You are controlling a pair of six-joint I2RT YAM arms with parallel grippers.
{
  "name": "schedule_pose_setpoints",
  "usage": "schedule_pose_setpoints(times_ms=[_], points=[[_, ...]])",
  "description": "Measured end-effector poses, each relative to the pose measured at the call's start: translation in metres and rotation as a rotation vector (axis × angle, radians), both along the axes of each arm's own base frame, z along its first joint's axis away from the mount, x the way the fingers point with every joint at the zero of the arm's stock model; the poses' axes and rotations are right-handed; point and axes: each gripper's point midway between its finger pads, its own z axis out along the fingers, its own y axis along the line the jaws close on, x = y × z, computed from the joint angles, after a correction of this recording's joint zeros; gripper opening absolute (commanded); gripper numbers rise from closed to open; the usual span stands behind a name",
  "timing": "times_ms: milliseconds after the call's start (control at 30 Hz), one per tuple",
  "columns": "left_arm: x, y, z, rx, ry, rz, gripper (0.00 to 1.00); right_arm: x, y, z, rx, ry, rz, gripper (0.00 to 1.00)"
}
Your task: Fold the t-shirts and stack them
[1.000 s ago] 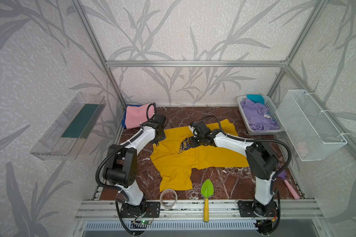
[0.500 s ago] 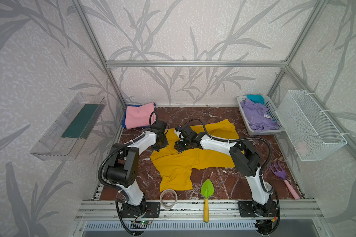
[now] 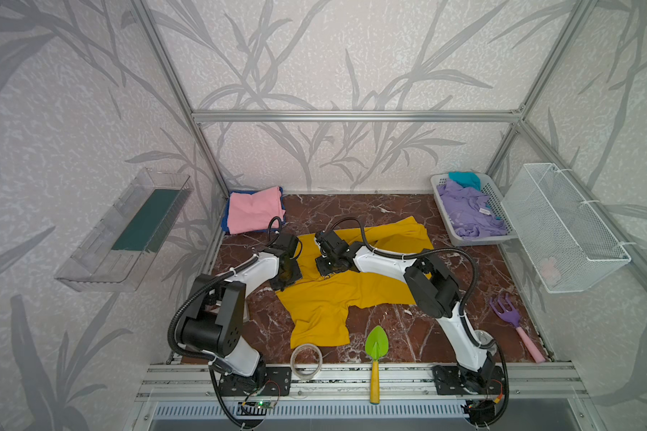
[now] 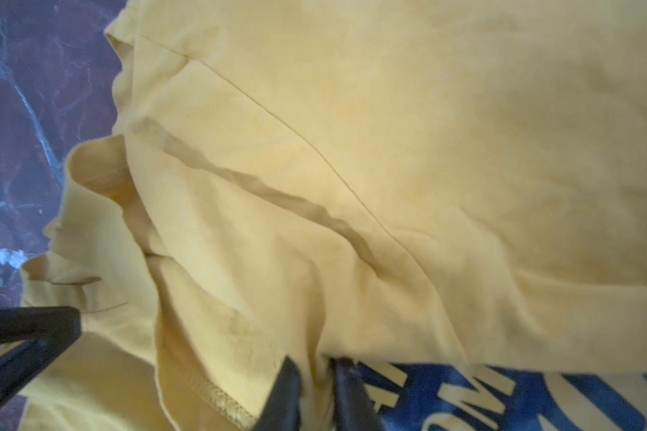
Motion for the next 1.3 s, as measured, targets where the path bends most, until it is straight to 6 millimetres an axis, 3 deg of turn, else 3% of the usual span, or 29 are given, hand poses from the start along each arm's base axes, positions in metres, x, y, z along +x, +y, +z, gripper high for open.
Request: schedule_pose_setpoints(times_ms=[133, 167, 233, 300, 467, 567, 667, 967, 1200, 1300], points=[[-0.01, 0.005, 0.006, 0.012, -0.01, 0.006, 0.0, 0.002, -0.01, -0.004, -0.003, -0.003, -0.015, 0.12], [-0.011, 0.007, 0.008, 0.015, -0.018, 0.012, 0.03, 0.001, -0.016, -0.005, 0.001, 0.005, -0.019, 0.13], [-0.012, 0.01, 0.013, 0.022, -0.032, 0.023, 0.24, -0.001, -0.026, -0.006, 0.015, 0.024, -0.025, 0.13], [-0.01, 0.012, 0.018, 0.023, -0.052, 0.04, 0.37, -0.004, -0.034, -0.007, 0.032, 0.045, -0.031, 0.13], [0.014, 0.002, 0.039, -0.026, -0.135, 0.043, 0.46, -0.006, -0.034, -0.006, 0.093, 0.082, -0.031, 0.15], [0.035, -0.006, 0.053, -0.051, -0.191, 0.035, 0.48, -0.01, -0.028, -0.004, 0.124, 0.097, -0.021, 0.15], [0.049, -0.015, 0.054, -0.064, -0.208, 0.021, 0.5, -0.011, -0.024, -0.002, 0.142, 0.101, -0.017, 0.15], [0.048, -0.023, 0.021, -0.046, -0.113, -0.001, 0.5, -0.011, -0.023, -0.001, 0.149, 0.103, -0.013, 0.15], [0.068, -0.019, 0.024, 0.012, -0.114, -0.011, 0.52, -0.011, -0.023, -0.001, 0.15, 0.105, -0.012, 0.15], [0.074, -0.019, 0.025, 0.033, -0.107, -0.022, 0.49, -0.011, -0.023, -0.001, 0.15, 0.105, -0.012, 0.14]])
